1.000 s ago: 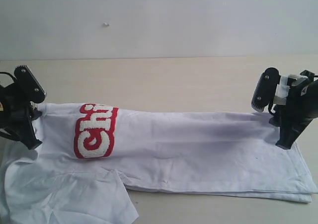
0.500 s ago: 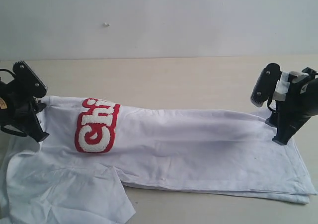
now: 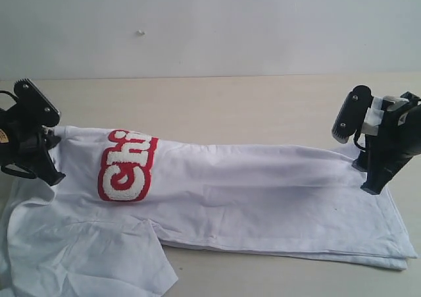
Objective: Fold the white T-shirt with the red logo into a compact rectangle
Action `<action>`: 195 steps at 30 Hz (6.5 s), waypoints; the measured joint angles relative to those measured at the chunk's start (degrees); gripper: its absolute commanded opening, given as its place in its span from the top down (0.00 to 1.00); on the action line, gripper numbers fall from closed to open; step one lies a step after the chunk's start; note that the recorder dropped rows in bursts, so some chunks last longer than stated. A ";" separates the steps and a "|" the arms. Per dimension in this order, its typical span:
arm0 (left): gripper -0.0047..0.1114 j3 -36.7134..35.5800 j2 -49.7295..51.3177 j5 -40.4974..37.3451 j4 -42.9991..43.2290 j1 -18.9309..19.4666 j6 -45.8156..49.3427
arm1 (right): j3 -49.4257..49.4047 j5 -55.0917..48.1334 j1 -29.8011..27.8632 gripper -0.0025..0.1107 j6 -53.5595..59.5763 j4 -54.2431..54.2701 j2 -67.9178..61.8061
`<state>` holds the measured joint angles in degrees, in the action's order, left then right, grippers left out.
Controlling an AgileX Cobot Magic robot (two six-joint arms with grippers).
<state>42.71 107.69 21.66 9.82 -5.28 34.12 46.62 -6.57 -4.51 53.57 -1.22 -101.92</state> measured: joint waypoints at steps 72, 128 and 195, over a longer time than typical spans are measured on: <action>0.42 -17.01 -24.70 -65.58 -43.14 12.48 -11.31 | 0.00 -10.92 0.00 0.90 -5.18 28.40 8.35; 0.43 -0.01 -3.00 -65.51 -109.33 12.71 24.62 | 0.00 -11.33 0.00 0.90 -4.08 28.43 8.35; 0.27 15.46 10.75 -85.62 -65.20 21.99 28.10 | 0.00 -13.32 0.00 0.90 -1.74 28.74 8.35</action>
<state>58.17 118.43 -63.96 -55.38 16.71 62.22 46.62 -19.88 -4.51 51.83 27.53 -93.56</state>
